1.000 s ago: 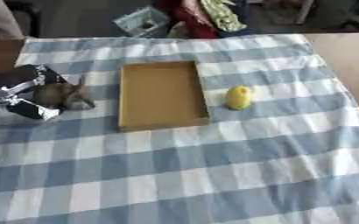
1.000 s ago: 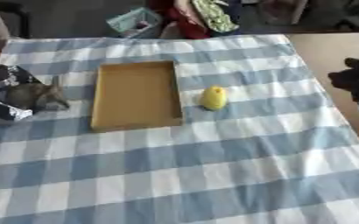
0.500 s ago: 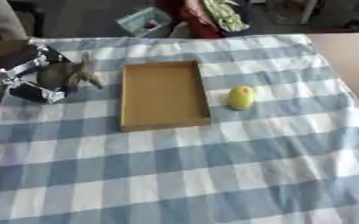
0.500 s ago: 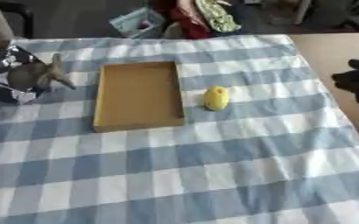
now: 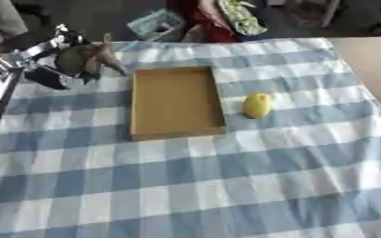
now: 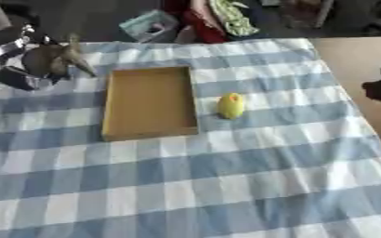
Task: Pick up objects on the table and place them in the box.
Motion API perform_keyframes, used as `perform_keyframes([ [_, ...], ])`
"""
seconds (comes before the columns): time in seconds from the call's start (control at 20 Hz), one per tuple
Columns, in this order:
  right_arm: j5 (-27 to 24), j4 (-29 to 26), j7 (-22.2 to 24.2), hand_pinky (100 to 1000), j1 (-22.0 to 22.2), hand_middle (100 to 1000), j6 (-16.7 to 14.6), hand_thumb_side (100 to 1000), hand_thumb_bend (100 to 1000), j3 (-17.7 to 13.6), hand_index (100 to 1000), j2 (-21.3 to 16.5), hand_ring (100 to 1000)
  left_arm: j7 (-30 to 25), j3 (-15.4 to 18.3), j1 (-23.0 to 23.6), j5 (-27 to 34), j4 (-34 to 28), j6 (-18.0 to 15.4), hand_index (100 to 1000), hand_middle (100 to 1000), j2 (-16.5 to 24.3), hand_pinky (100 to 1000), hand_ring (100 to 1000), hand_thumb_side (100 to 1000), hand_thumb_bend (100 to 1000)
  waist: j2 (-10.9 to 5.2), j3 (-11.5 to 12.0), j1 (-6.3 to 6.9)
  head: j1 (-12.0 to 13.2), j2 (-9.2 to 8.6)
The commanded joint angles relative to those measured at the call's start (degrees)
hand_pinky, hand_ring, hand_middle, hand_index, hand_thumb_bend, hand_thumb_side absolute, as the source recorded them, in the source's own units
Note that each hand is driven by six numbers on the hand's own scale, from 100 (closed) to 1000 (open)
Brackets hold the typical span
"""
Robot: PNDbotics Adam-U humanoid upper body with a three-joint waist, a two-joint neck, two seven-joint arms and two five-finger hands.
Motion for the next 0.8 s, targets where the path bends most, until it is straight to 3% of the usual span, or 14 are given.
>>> perform_keyframes([
  [0.05, -0.65, -1.16, 0.64, 848, -1.37, 685, -0.17, 599, 100, 0.24, 883, -0.34, 824, -0.59, -0.31, -2.10, 0.88, -1.41, -0.33, 658, 335, 0.46, 661, 371, 226, 100, -0.84, -0.82, 0.04, 1.17, -1.00],
  [0.4, -1.15, -2.77, 1.52, 848, -2.83, 685, -0.16, 593, 100, 0.85, 884, 0.59, 823, -2.04, -1.33, -3.17, -0.84, -1.62, -1.20, 662, 345, -1.75, 663, 379, 228, 100, 0.04, -4.06, 0.23, 2.68, -2.01],
  [0.8, -1.35, -3.61, 1.93, 848, -3.47, 685, 0.03, 596, 100, 0.99, 884, 1.33, 823, -1.21, -1.71, -3.02, -5.49, -0.91, -2.28, 668, 366, -3.77, 665, 393, 233, 103, 1.38, -6.26, 0.50, 3.57, -2.70],
])
